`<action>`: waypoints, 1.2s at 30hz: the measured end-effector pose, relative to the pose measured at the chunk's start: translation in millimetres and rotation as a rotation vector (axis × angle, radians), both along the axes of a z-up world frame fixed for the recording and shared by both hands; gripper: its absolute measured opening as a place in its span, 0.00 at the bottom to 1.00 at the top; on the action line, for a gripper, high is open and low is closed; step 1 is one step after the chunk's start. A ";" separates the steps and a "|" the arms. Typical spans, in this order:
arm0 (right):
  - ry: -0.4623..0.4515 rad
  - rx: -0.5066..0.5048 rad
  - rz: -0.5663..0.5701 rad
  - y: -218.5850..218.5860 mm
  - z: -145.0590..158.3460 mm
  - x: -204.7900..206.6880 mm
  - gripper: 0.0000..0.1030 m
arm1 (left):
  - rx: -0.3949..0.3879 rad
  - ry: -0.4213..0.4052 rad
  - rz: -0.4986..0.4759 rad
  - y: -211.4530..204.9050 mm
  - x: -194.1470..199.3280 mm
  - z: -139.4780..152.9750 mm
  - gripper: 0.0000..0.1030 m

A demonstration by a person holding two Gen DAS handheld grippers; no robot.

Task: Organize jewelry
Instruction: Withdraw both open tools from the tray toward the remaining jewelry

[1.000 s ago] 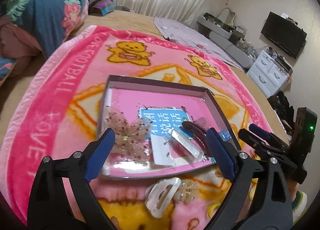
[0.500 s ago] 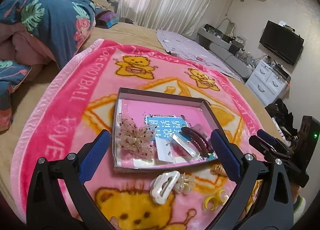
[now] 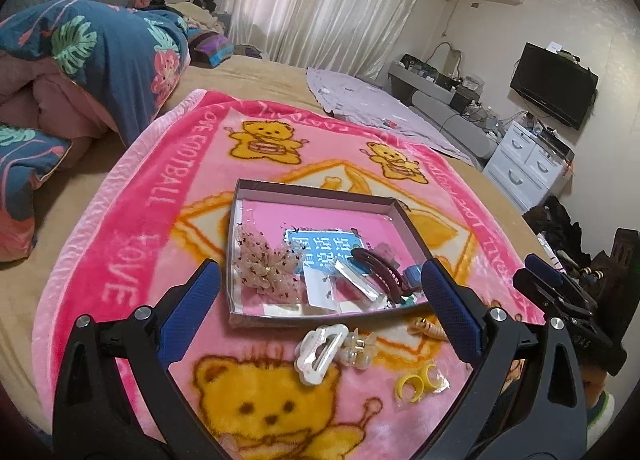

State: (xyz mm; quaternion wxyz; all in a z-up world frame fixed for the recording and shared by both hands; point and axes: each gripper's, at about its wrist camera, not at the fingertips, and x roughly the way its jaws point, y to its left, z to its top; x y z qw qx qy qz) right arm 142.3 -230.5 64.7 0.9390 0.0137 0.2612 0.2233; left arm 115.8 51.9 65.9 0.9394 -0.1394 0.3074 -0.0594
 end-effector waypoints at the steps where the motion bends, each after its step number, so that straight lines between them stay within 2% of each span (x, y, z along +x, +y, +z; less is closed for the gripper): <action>1: -0.001 -0.001 0.002 -0.2 0.7 -2.8 0.92 | 0.003 -0.001 -0.003 -0.8 -2.3 0.5 0.91; 23: 0.026 -0.023 0.015 -4.3 -6.5 -40.9 0.92 | 0.066 0.018 0.009 -0.8 -36.2 -6.0 0.91; 36: 0.109 -0.071 0.040 9.5 -38.4 -49.4 0.92 | 0.089 0.073 0.014 3.2 -37.3 -27.0 0.91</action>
